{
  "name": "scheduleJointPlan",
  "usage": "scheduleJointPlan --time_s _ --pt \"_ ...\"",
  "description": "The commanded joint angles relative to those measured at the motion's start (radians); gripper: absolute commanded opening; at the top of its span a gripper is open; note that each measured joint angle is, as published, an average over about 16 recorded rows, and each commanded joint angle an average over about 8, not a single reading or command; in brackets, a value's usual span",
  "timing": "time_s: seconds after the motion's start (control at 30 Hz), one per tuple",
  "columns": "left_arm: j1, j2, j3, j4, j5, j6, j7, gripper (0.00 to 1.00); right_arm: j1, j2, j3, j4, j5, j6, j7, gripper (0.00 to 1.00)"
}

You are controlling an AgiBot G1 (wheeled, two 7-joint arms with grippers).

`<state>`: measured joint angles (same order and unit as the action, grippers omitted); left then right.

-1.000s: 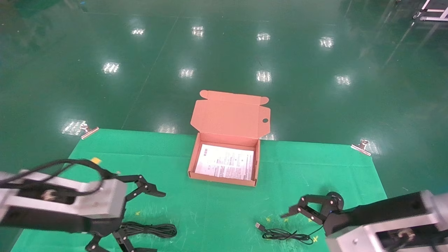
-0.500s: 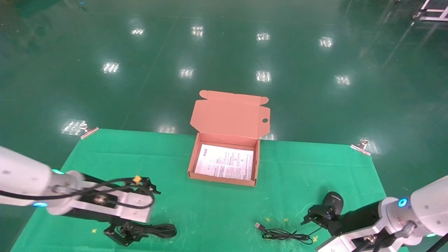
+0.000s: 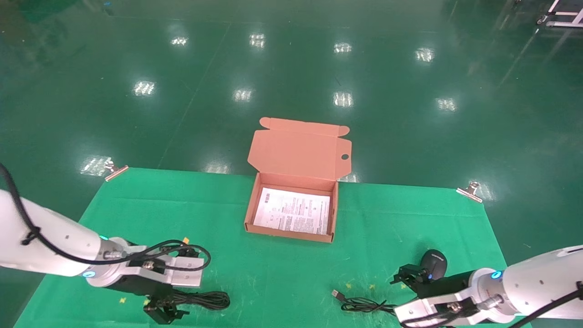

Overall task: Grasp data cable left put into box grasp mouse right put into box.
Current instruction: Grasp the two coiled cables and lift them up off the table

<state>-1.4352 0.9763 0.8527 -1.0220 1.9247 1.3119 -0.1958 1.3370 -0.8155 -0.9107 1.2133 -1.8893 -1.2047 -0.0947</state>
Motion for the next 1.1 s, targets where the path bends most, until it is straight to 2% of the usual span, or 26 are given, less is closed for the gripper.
scheduleJointPlan --time_s 0.03,0.3,0.57,0.6,0.63,0.83,0.87,0.9,1.1 --pt "-0.001 0.021 0.001 0.061 0.003 -0.013 -0.002 1.00 -0.014 -0.012 0.002 -0.026 -0.004 0.028 0.011 1.00" --pt "-0.025 0.096 -0.011 0.302 -0.017 -0.066 0.049 1.00 -0.037 -0.077 0.000 -0.150 -0.011 0.101 -0.010 1.00" --pt "-0.045 0.152 -0.017 0.498 -0.026 -0.122 0.133 1.00 -0.029 -0.143 -0.002 -0.293 -0.004 0.143 -0.073 1.00" --pt "-0.047 0.158 -0.017 0.517 -0.025 -0.127 0.147 0.94 -0.027 -0.150 -0.001 -0.309 -0.003 0.147 -0.081 0.96" --pt "-0.048 0.162 -0.016 0.532 -0.024 -0.132 0.159 0.85 -0.025 -0.155 -0.001 -0.323 -0.001 0.149 -0.088 0.85" --pt "-0.051 0.179 -0.016 0.600 -0.025 -0.153 0.208 0.10 -0.019 -0.177 0.000 -0.380 0.005 0.162 -0.112 0.10" --pt "-0.051 0.180 -0.016 0.604 -0.025 -0.155 0.210 0.03 -0.019 -0.178 0.000 -0.383 0.006 0.163 -0.113 0.00" --pt "-0.052 0.181 -0.016 0.609 -0.025 -0.157 0.213 0.00 -0.019 -0.180 0.000 -0.387 0.006 0.164 -0.114 0.00" --pt "-0.052 0.180 -0.016 0.604 -0.025 -0.156 0.210 0.00 -0.018 -0.178 0.000 -0.384 0.007 0.163 -0.113 0.00"
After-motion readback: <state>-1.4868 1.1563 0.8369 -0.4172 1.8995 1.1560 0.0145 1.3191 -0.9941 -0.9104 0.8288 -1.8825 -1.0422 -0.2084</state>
